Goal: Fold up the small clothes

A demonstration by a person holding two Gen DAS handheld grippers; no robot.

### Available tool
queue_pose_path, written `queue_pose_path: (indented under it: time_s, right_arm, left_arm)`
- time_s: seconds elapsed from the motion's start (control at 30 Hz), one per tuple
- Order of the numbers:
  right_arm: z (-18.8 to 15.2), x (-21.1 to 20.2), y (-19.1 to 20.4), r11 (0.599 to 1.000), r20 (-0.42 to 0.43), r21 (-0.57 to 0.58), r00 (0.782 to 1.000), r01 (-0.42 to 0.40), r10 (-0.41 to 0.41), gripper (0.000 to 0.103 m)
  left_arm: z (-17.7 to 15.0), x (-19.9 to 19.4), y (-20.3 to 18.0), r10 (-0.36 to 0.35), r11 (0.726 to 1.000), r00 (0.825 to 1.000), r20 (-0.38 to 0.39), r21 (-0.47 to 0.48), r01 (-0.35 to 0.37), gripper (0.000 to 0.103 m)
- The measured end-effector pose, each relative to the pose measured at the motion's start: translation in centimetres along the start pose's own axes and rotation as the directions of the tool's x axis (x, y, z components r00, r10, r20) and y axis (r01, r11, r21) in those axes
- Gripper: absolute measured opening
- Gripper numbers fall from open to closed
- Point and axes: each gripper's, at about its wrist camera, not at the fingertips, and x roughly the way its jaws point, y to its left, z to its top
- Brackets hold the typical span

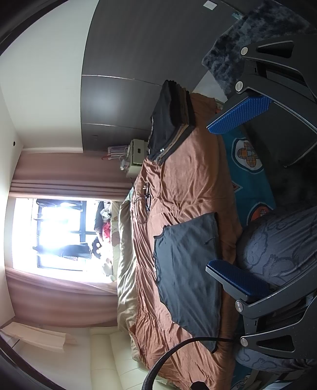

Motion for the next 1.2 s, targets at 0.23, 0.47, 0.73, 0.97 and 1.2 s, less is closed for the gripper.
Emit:
queue_pose_path:
  time_s: [0.23,0.47,0.73,0.97,1.2]
  right_arm:
    - [0.07,-0.05,0.00,1.000,0.007,-0.003,1.000,0.002,-0.002,0.103]
    - [0.12,0.01,-0.02,1.000,0.010,-0.002,1.000,0.004,-0.004,0.103]
    - [0.03,-0.10,0.14,1.000,0.014,-0.004,1.000,0.006,-0.006,0.103]
    - [0.00,-0.09,0.12,1.000,0.014,-0.003,1.000,0.006,-0.006,0.103]
    - [0.01,-0.06,0.14,1.000,0.019,-0.005,1.000,0.007,-0.007,0.103]
  left_arm:
    - [0.02,-0.04,-0.05,0.000,1.000,1.000,0.005,-0.001,0.000,0.103]
    - [0.11,-0.16,-0.05,-0.003,1.000,1.000,0.009,0.002,0.003,0.103]
    - [0.09,-0.38,-0.08,-0.004,1.000,1.000,0.014,0.001,0.004,0.103]
    - [0.10,-0.39,-0.15,-0.003,1.000,1.000,0.015,0.001,0.003,0.103]
    - [0.32,-0.44,-0.20,-0.006,1.000,1.000,0.019,-0.004,0.006,0.103]
